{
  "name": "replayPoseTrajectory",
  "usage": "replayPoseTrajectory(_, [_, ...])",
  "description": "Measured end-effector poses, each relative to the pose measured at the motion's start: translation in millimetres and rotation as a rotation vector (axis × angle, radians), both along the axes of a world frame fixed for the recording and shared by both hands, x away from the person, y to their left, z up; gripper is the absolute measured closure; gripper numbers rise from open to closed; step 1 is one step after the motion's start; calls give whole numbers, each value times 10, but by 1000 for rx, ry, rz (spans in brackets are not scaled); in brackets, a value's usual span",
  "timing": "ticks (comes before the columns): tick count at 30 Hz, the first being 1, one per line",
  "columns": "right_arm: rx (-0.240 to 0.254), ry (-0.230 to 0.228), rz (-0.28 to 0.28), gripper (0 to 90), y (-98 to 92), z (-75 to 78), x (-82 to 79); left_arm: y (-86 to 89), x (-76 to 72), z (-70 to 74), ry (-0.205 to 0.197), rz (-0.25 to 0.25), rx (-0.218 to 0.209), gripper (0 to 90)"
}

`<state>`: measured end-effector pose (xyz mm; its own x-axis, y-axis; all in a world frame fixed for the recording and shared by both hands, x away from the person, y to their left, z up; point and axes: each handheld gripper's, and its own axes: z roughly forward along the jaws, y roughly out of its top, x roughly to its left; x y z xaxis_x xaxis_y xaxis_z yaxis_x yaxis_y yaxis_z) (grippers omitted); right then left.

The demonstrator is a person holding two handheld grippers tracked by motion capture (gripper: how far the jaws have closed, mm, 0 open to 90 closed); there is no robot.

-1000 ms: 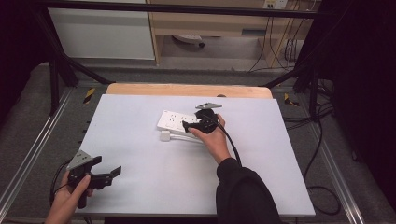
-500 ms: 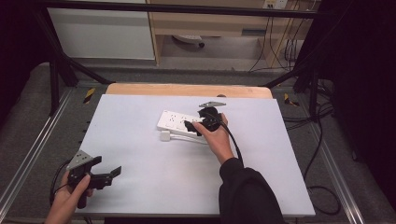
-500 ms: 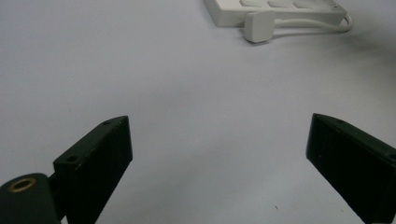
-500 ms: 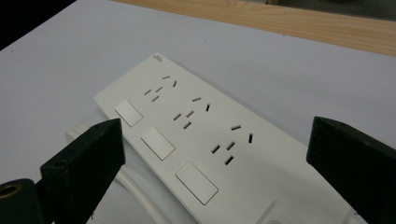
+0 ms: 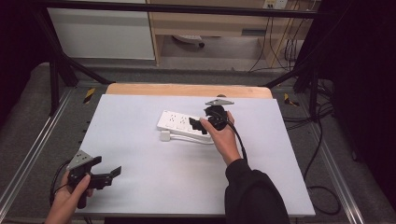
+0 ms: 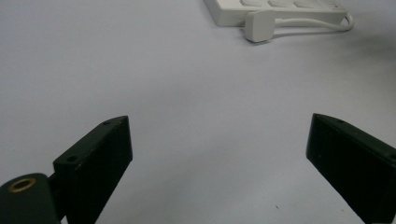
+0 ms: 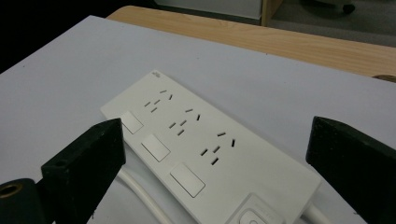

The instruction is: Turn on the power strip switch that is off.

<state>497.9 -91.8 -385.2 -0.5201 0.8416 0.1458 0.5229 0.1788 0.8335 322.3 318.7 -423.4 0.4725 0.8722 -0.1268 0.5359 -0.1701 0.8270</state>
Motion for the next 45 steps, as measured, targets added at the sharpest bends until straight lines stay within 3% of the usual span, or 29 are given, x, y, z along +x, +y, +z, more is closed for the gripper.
replayPoseTrajectory(10, [2,-45,6,56,-183,148,-135,1,1,-1,-1,0,1,70])
replayPoseTrajectory(28, [27,-122,-24,57,-730,229,-556,5,-1,-2,-6,5,3,70])
replayPoseTrajectory(35, [35,-143,-57,62,-970,184,-755,7,-1,-4,-6,7,1,70])
replayPoseTrajectory(45, [21,-192,-107,56,-1283,-22,-1018,6,-1,-7,-5,8,2,70])
